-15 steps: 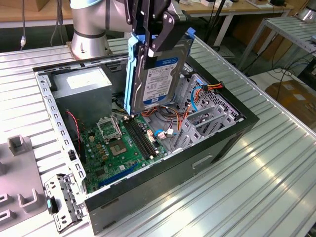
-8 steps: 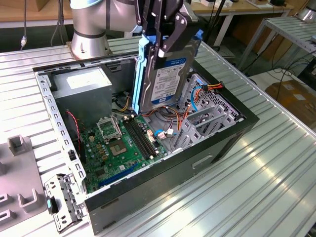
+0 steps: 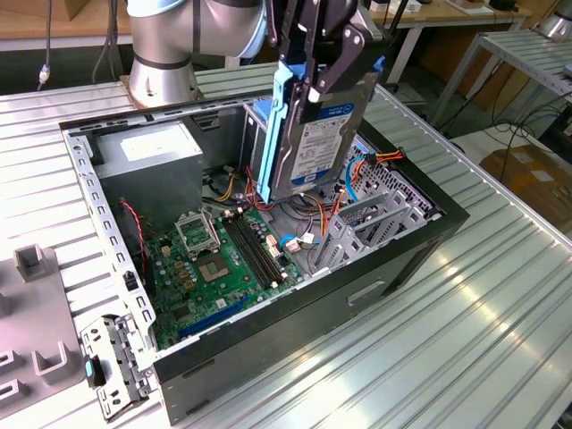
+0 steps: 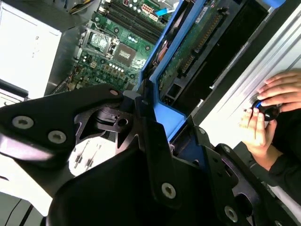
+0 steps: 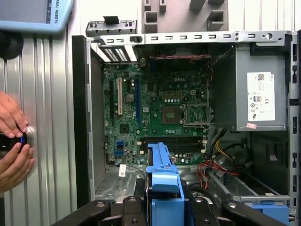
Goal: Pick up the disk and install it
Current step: 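Insert the disk into the insertion slot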
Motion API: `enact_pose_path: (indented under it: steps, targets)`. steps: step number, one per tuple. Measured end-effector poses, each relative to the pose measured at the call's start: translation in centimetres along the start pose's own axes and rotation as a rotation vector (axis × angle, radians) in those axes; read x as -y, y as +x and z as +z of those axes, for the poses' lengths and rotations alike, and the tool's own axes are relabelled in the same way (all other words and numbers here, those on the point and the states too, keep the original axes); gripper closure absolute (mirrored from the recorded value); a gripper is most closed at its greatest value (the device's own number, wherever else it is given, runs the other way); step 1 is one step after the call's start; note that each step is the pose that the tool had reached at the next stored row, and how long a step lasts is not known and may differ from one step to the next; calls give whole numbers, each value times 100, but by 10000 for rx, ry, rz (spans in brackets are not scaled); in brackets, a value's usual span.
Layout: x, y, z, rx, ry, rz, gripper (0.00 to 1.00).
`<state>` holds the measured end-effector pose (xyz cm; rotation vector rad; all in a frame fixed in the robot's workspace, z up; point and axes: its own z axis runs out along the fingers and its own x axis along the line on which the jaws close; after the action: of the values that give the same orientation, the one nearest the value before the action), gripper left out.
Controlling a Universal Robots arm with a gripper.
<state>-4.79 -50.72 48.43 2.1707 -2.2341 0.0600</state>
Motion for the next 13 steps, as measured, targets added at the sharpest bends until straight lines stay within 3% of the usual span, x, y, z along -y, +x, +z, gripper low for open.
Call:
enact_pose_path:
  steps: [6, 13]
  targets:
    - [39, 160, 32, -3, 0, 0, 63]
    - [118, 250, 62, -48, 3, 0, 63]
